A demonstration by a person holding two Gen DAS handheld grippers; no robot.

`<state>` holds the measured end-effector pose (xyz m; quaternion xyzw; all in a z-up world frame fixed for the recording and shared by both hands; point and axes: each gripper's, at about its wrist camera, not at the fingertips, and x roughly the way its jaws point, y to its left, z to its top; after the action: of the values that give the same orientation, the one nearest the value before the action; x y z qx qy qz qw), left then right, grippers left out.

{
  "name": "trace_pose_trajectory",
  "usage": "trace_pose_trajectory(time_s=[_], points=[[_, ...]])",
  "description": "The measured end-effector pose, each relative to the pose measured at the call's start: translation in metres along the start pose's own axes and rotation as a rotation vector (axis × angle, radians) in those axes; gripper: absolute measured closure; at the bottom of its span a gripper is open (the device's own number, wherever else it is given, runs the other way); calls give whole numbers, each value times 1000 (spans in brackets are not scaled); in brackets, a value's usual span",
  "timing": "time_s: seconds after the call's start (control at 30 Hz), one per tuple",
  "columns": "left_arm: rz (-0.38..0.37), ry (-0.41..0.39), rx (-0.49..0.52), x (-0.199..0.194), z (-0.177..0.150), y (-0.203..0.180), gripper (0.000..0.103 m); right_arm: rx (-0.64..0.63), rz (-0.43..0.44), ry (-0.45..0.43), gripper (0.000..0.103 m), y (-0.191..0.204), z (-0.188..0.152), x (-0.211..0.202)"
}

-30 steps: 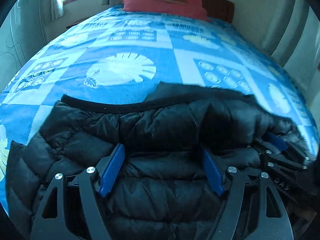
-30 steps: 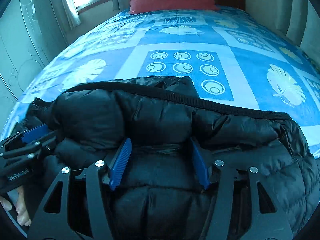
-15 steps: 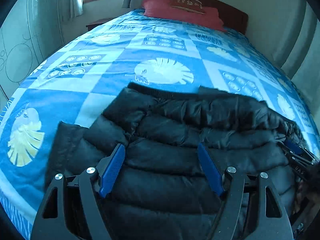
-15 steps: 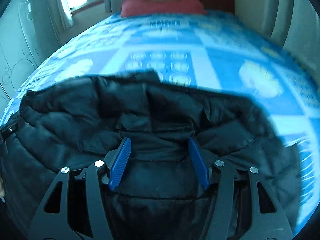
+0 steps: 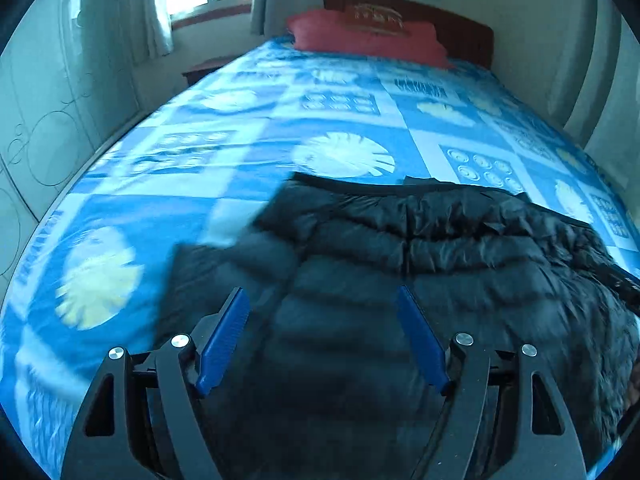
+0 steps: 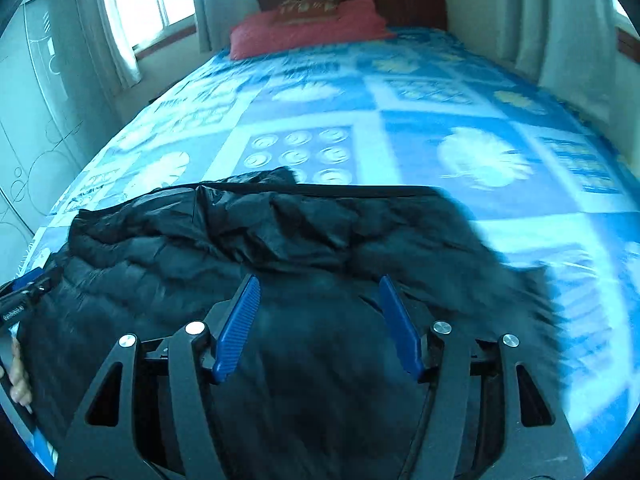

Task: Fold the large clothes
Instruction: 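Grasp the side edge of the folded jacket with both tools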

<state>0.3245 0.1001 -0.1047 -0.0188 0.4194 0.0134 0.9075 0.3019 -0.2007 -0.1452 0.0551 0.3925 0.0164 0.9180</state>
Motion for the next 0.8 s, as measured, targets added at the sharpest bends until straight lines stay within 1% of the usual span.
trace_pose_trajectory(time_s=[0.07,0.1,0.2,0.23,0.3,0.37,0.4,0.47,0.53,0.57,0.6,0.63,0.7,0.73,0.77,0.8], points=[[10,-19,-39,-24,-17,16,28,17,-30,-16,35,-16,-17,-27],[12,-15,-64,-35,-29,25,28,36,-49,-21,35,-27,-30,-43],[30,-13,-144,-60,-61,49,27,115,-93,-18,31,-60,-66,-71],[40,-19,-192,-72,-78,60,21,160,-97,-12,30,-73,-81,-78],[47,-19,-268,-85,-104,71,17,230,-87,14,30,-92,-104,-82],[13,8,-315,-88,-126,77,17,279,-75,40,30,-103,-122,-81],[-16,47,-341,-85,-139,79,17,305,-64,58,30,-107,-132,-78],[-47,72,-373,-81,-152,82,17,344,-34,75,30,-111,-143,-73],[-85,66,-423,-75,-155,85,17,372,-10,80,29,-111,-149,-69],[-108,64,-447,-71,-154,86,17,373,-12,82,28,-111,-150,-67],[-136,66,-472,-67,-152,89,17,375,-13,84,25,-110,-151,-64],[-171,76,-518,-58,-149,92,17,380,-7,86,25,-109,-152,-63],[-188,79,-580,-49,-150,93,17,405,21,87,25,-109,-155,-61],[-177,67,-598,-46,-149,92,18,409,29,86,33,-108,-156,-61],[-159,60,-593,-45,-147,89,20,413,46,87,40,-106,-157,-60],[-148,55,-580,-45,-145,86,32,417,49,82,47,-104,-157,-61]])
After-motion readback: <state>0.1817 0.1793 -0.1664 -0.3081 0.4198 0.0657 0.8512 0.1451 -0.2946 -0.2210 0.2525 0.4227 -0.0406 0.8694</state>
